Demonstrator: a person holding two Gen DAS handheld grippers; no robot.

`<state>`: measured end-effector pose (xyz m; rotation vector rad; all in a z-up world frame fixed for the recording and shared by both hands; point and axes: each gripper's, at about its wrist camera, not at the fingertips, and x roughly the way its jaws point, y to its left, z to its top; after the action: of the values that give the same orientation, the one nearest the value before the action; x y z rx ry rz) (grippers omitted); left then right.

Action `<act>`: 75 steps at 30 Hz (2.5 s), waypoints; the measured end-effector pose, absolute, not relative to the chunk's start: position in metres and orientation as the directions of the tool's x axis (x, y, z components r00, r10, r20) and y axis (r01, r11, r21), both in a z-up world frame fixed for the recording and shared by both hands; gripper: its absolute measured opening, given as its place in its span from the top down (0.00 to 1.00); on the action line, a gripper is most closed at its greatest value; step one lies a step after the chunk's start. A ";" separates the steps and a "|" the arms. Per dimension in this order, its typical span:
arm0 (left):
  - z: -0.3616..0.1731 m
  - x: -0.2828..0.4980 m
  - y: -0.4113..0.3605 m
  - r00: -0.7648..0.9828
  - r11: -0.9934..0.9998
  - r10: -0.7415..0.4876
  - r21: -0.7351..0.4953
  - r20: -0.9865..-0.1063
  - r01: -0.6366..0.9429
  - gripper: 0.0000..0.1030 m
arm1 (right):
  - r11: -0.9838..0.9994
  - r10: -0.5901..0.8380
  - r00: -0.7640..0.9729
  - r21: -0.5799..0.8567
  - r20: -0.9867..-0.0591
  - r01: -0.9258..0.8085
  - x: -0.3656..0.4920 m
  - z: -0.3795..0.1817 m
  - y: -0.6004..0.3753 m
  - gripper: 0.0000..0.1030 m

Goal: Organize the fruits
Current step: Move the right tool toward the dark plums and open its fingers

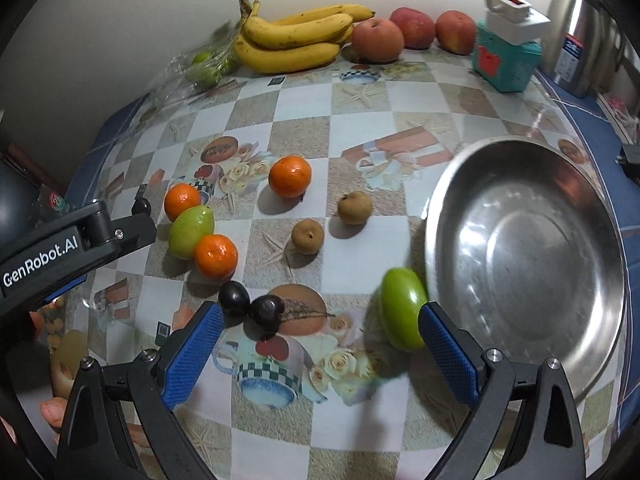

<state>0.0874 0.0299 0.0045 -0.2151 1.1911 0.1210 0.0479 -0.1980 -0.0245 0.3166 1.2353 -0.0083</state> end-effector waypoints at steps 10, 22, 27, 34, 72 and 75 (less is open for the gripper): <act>-0.010 0.103 0.042 0.344 0.968 -0.026 -0.111 -0.939 -0.227 0.00 | 0.971 0.172 0.291 0.211 -0.941 0.108 0.077 -0.034 -0.174 0.05; -0.023 0.097 0.049 0.277 0.937 -0.148 -0.224 -0.950 -0.267 0.00 | 0.965 0.224 0.235 0.249 -0.946 0.083 0.077 -0.049 -0.168 0.09; -0.030 0.093 0.045 0.250 0.933 -0.179 -0.245 -0.951 -0.265 0.00 | 0.961 0.230 0.225 0.257 -0.947 0.101 0.072 -0.050 -0.173 0.35; -0.042 0.090 0.039 0.205 0.940 -0.187 -0.235 -0.961 -0.246 0.00 | 0.963 0.214 0.208 0.242 -0.954 0.117 0.070 -0.055 -0.177 0.36; -0.067 0.072 -0.003 0.235 0.935 -0.096 -0.168 -0.967 -0.311 0.00 | 0.955 0.259 0.243 0.286 -0.935 0.083 0.062 -0.043 -0.169 0.46; -0.071 0.069 -0.020 0.226 0.943 -0.138 -0.198 -0.964 -0.267 0.01 | 0.960 0.257 0.239 0.275 -0.936 0.047 0.065 -0.045 -0.161 0.54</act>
<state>0.0685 -0.0202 -0.0712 -0.3549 1.3483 0.0912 0.0650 -0.1610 -0.0449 0.2682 1.3262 0.1458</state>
